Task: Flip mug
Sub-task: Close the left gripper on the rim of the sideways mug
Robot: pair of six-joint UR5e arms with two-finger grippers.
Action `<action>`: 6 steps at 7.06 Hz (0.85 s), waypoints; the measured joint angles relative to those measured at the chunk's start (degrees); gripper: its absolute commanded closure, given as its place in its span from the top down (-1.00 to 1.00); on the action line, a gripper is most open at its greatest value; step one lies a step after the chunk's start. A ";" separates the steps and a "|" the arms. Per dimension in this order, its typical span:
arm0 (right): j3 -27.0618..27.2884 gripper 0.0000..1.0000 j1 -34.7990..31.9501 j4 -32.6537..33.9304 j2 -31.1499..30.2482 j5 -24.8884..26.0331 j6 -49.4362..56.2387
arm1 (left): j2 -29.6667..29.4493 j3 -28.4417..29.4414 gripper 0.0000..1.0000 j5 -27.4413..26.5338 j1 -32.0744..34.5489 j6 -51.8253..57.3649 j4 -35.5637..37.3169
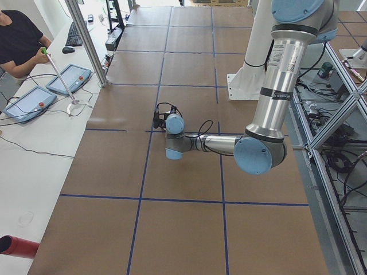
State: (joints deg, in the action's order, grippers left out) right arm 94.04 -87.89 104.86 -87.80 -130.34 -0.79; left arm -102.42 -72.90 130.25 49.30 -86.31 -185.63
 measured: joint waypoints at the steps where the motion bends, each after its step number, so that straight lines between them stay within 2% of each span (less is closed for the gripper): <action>1: 0.00 1.00 0.00 0.00 0.00 0.00 0.00 | -0.31 0.02 -0.36 -0.01 0.00 0.00 0.23; 2: 0.00 1.00 0.00 0.00 0.00 0.00 0.00 | -0.48 0.06 -0.78 -0.05 0.00 0.00 0.33; 3: 0.00 1.00 0.00 0.00 0.00 0.00 0.00 | -0.57 0.14 -1.00 -0.07 0.01 -0.01 0.40; 6: 0.00 1.00 0.00 0.00 0.00 0.00 0.00 | -1.07 -0.09 -1.00 1.51 0.00 -2.59 0.48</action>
State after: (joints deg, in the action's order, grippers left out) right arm 94.04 -87.89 104.85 -87.80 -130.34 -0.79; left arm -103.49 -72.99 131.76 49.30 -88.90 -185.15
